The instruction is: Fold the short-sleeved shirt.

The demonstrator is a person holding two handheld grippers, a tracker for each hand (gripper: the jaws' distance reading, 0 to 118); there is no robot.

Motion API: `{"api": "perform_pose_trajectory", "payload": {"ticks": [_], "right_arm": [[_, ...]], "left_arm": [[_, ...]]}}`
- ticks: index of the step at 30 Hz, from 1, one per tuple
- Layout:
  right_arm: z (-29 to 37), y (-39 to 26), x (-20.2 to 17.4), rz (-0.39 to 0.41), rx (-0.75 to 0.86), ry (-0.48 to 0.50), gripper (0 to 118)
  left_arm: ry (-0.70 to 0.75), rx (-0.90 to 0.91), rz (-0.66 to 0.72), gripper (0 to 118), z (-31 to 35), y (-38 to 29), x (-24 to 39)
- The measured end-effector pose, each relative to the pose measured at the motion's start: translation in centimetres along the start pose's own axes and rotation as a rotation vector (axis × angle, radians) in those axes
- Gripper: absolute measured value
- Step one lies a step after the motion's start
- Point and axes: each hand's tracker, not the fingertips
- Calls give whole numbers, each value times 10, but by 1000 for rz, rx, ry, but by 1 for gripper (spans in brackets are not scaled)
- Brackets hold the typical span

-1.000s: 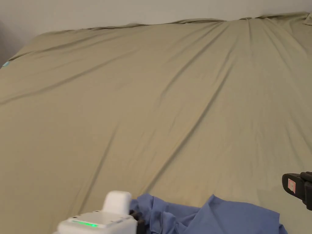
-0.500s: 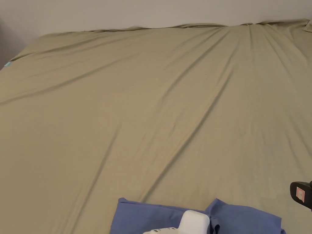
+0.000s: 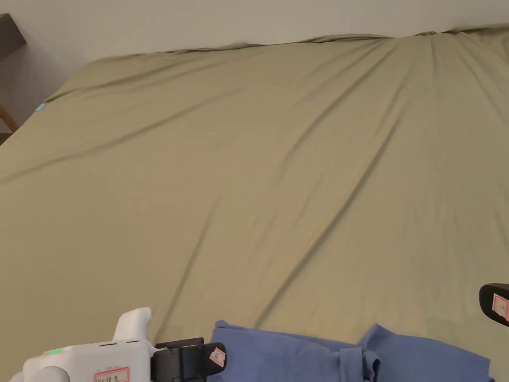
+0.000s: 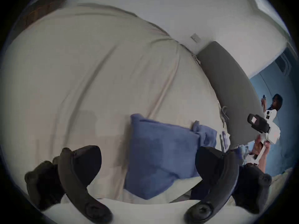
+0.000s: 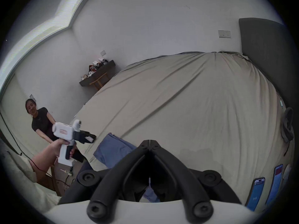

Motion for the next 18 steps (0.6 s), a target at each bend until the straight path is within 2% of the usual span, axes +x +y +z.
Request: {"api": "perform_pose_trajectory", "payload": {"ticks": [3, 7, 8, 9, 10, 11, 12, 13, 14, 18], "right_arm": [[-2, 0, -2, -1, -8, 38, 2], [0, -1, -9, 40, -17, 52, 2], [1, -1, -10, 43, -17, 59, 2], [2, -1, -10, 46, -19, 64, 2], [2, -1, -12, 51, -20, 66, 2], [1, -1, -13, 57, -23, 64, 2], [0, -1, -14, 64, -26, 60, 2], [-1, -1, -14, 67, -28, 56, 2], [-2, -1, -13, 68, -28, 55, 2], [-2, 1, -13, 58, -29, 45, 2]], "left_arm": [[-85, -63, 62, 118, -22, -1, -12], [-41, -53, 6, 118, -44, -7, -3], [-55, -16, -16, 101, -42, -7, 2], [-65, -15, -8, 51, -40, -5, 4], [-112, -21, 6, 25, -34, -3, 13], [-83, -31, 3, 24, -38, -6, 22], [71, -25, -70, 23, -40, -10, 24], [20, -45, -97, 23, -40, -12, 22], [0, -22, -61, 22, -35, -11, 23], [-102, 57, 152, 15, -6, -7, 1]]}}
